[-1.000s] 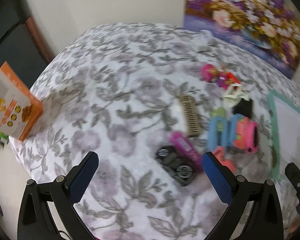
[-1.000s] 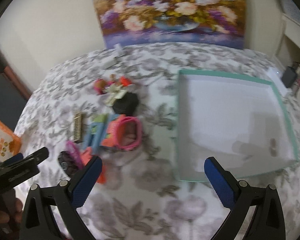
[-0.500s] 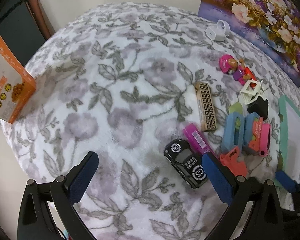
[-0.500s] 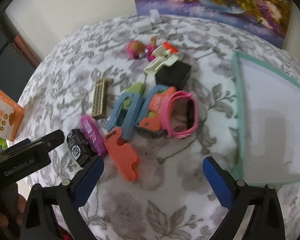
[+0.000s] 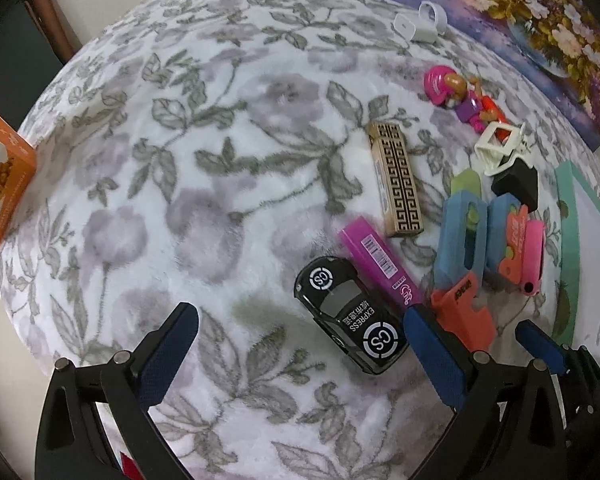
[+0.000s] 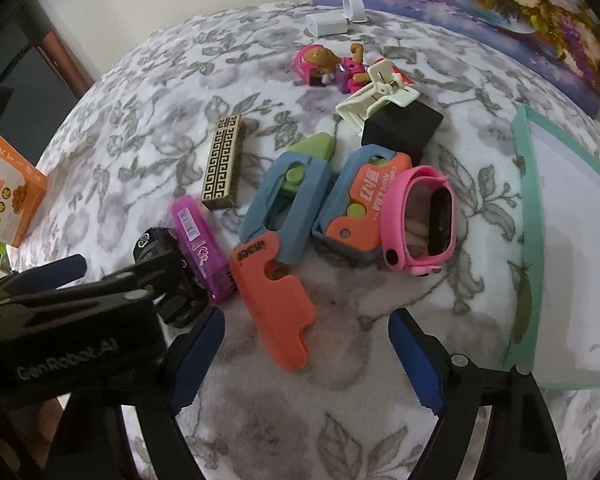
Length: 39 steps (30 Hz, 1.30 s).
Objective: Organize rigid objects
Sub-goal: 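Lower the left tool onto the black toy car while the right tool approaches the blue-orange toy knife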
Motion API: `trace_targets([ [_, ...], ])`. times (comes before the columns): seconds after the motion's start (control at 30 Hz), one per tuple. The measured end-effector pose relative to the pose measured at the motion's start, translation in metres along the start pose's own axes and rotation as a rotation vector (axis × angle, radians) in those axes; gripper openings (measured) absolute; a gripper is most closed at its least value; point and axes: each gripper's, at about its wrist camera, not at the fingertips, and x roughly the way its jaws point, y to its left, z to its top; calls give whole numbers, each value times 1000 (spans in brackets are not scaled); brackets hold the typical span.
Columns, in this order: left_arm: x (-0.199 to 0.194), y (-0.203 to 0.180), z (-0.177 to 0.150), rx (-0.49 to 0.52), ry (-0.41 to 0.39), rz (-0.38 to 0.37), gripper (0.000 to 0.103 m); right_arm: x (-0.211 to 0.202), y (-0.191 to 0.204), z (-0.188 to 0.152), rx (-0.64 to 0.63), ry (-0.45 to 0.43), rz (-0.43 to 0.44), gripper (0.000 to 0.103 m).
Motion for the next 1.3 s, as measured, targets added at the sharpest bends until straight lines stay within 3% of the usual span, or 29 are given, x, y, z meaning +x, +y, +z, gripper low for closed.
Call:
trace_targets([
  [0.27,5,8,-6,-29,11,-82,85,3,0,0,6,12,-5,87],
  [0.4,-5,15,-13,-18,-23,-68,77,2,-2,-1,7,12,-3,87],
  [0.6,-24,26,-17,21,-52,-19,76,2,0,0,1,14,-2,87],
  [0.73,-12,26,-16,5,29,-120,76,4,3,1,-11,20,-9,87],
  [0.8,-8,28,-16,-10,43,-136,76,4,3,1,-11,21,-10,87],
  [1.13,-8,10,-16,48,38,-87,73,9,4,0,-12,24,-20,87],
  [1.27,-12,-1,-15,54,31,-158,45,9,2,0,-12,23,-19,87],
  [1.3,-13,-1,-16,56,32,-160,44,9,2,0,-10,21,-20,87],
])
